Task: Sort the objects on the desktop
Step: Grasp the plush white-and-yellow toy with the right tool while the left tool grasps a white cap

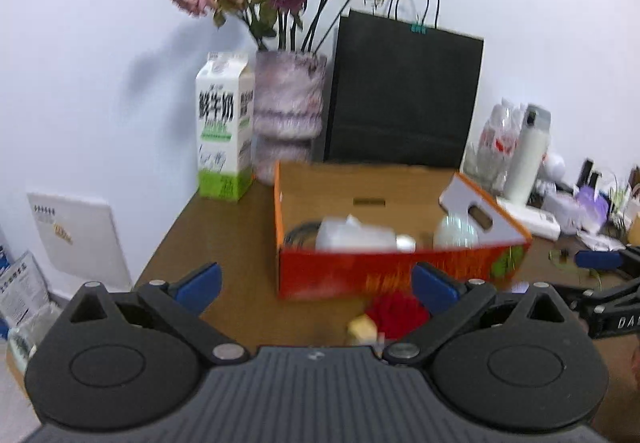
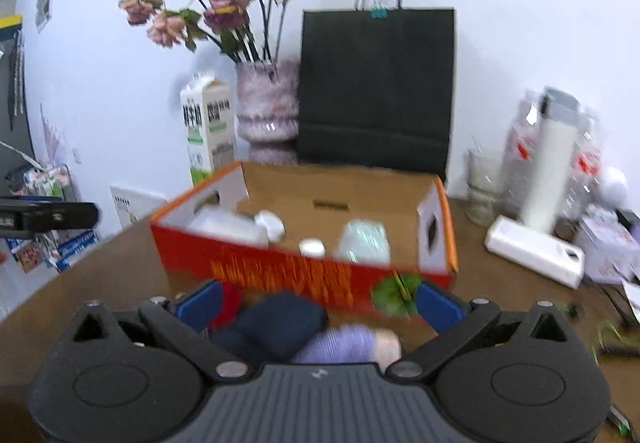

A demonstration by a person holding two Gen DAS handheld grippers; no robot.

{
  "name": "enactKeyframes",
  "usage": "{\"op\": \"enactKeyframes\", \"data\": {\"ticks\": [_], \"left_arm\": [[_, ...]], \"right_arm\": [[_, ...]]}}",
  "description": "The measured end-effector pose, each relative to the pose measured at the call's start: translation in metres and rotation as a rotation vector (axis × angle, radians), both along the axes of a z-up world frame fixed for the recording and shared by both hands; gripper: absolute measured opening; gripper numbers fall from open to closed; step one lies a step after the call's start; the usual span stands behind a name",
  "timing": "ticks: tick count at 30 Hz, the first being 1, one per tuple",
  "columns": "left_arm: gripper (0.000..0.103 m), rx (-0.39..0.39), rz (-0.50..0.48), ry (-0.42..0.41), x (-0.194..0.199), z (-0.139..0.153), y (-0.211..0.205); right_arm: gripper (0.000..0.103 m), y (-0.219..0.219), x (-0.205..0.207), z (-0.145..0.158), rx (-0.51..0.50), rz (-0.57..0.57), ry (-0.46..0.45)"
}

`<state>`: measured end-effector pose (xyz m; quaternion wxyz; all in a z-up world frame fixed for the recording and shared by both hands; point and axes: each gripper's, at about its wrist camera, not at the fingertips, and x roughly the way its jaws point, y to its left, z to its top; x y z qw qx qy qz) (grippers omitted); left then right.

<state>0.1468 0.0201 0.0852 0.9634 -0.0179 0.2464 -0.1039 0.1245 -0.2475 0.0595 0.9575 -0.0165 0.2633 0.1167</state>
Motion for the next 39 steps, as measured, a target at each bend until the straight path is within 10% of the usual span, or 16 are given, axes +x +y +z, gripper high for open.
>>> {"op": "enactKeyframes", "data": {"ticks": [22, 28, 31, 39], "left_arm": [[0.103, 0.071, 0.06, 0.115, -0.109, -0.058, 0.012], [0.103, 0.068, 0.095, 0.109, -0.121, -0.061, 0.017], [0.103, 0.075, 0.1, 0.111, -0.124, -0.062, 0.018], [0.103, 0.09, 0.063, 0.122, -0.123, -0.068, 0.002]], "right_arm": [[0.102, 0.054, -0.103, -0.038, 0.027, 0.143, 0.025], [0.081, 0.093, -0.085, -0.049, -0.069, 0.214, 0.018], [0.051, 0.105, -0.073, -0.058, -0.098, 0.223, 0.057], [0.047, 0.091, -0.071, -0.059, -0.009, 0.233, 0.055]]}}
